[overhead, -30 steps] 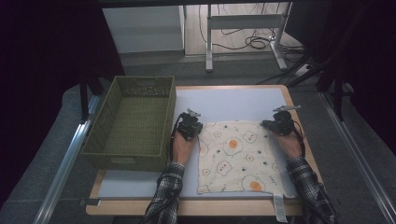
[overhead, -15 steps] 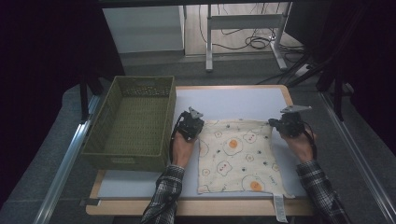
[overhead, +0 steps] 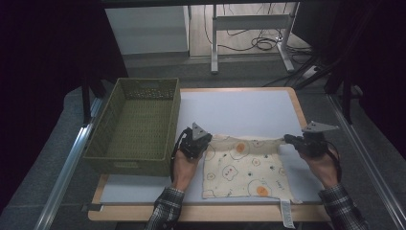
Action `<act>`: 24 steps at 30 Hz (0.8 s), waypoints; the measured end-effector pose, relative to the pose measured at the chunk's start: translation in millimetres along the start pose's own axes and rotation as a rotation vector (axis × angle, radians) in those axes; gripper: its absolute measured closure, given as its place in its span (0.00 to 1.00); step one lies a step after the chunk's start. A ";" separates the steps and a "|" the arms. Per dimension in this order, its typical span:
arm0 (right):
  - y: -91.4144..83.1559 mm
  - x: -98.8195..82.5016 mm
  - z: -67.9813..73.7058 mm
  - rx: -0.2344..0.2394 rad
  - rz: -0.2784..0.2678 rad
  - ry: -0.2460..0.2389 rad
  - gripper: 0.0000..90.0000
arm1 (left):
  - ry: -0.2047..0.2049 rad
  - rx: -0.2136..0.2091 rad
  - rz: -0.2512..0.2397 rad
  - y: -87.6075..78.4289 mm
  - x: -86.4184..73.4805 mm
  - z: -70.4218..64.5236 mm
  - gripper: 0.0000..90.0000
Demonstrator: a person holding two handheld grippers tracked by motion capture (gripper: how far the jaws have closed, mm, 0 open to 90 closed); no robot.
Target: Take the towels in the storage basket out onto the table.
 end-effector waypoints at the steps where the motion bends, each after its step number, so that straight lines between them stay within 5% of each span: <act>1: 0.0 0.0 0.0 0.000 0.000 0.000 0.98 | 0.000 0.000 0.000 0.0 0.0 0.0 0.97; 12: -38.3 -28.6 40.3 0.054 -0.012 -0.013 0.98 | 0.041 -0.042 0.001 -30.1 -33.3 -25.1 0.97; 24: -57.0 -49.6 73.3 0.097 0.002 -0.029 0.98 | 0.067 -0.087 -0.031 -61.1 -63.1 -43.4 0.97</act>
Point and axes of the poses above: each handheld gripper's, and its own axes: y roughly forward along the jaws, x roughly out of its top, z roughly to its left, the point moved 6 cm from there along y, roughly forward along the jaws, and after that the axes turned 9 degrees about -y, right-handed, at the moved point
